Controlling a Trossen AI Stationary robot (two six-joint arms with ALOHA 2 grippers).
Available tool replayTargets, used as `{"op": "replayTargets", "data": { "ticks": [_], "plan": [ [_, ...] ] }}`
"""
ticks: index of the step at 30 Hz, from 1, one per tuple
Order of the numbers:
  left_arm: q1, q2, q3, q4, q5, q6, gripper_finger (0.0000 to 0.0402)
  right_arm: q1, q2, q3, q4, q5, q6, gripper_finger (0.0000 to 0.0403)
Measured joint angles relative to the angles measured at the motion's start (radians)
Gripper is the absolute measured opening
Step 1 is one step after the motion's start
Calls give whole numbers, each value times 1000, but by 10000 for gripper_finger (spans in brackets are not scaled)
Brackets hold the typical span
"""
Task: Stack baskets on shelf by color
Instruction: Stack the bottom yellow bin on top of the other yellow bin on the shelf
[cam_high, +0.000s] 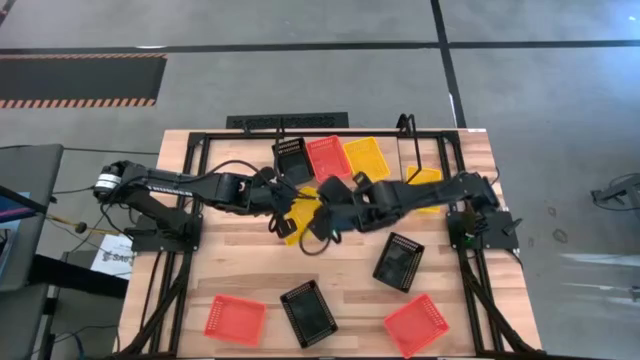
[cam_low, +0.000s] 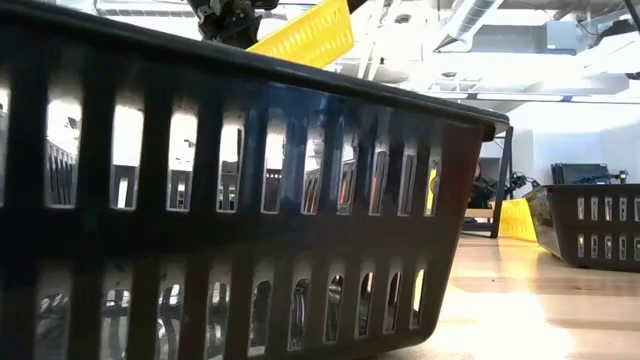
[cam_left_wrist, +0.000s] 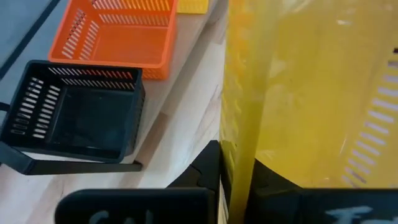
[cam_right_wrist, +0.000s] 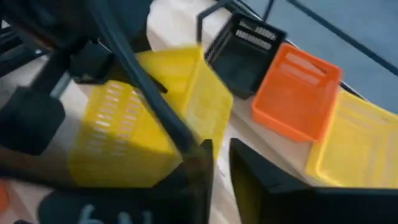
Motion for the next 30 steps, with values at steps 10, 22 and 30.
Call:
{"op": "replayTargets", "data": {
  "ticks": [10, 22, 30],
  "plan": [
    [56, 5, 0, -2, 5, 55, 0, -60, 0, 0, 77, -124, -97, 177],
    [105, 7, 0, -3, 46, 101, 0, -76, -11, 48, -34, -231, -123, 184],
    [128, 6, -55, 8, 62, 93, 0, -76, -14, 126, -13, -229, -147, 182]
  ]
}}
